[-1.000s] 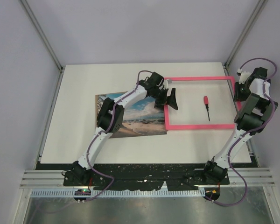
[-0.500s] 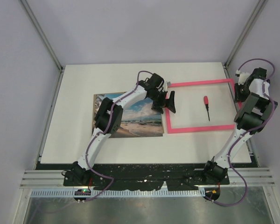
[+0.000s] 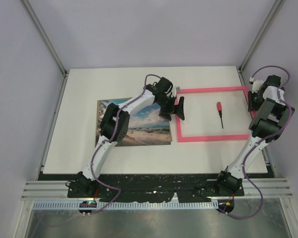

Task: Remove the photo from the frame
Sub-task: Place the photo frame item at the center of the board.

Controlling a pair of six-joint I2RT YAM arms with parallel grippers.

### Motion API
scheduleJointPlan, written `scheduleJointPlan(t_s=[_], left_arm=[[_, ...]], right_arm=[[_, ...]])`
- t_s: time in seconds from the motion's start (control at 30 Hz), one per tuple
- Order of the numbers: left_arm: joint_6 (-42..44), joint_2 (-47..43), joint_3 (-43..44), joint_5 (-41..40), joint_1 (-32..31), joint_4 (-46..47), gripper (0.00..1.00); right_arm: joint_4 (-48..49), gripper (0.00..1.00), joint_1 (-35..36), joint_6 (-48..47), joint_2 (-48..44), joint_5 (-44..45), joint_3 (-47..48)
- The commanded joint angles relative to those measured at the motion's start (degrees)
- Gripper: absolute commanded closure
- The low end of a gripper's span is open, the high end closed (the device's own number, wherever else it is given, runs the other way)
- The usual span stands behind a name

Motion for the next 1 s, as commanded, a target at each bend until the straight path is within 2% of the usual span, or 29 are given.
scheduleJointPlan(t_s=[0.0,0.1,0.33,0.4,0.53,0.77,0.97], left_arm=[[2.51,-3.78,-0.82,-1.99,1.65,-2.50,0.02],[2.43,-3.87,-1.17,-1.63,1.83,-2.32,0.02],[1.99,-3.43,-0.82,-0.40,1.83,-1.79,0.02],[1.99,-3.69,-0.74,0.12,1.83,-1.62,0.02],[2.08,-3.96,-0.56,0.74,1.83,-1.35,0.02],[2.78,-5.01,0.32,1.35,1.91,-1.62,0.00],[3.31,-8.08,1.63,2.06,2.09,-1.62,0.00]], right_arm=[[5.33,0.90,1.30,0.01,-0.58,3.64,-1.61],[5.86,0.83,1.74,-0.08,-0.32,4.52,-2.23],[6.39,0.72,2.35,-0.78,0.03,6.10,-3.38],[6.66,0.62,2.35,-0.95,-0.14,6.37,-3.38],[6.92,0.50,2.44,-1.39,-1.19,6.72,-3.73],[6.92,0.42,2.62,-1.92,-4.18,8.22,-5.31],[5.43,0.34,3.67,-1.31,-11.47,7.77,-5.58]])
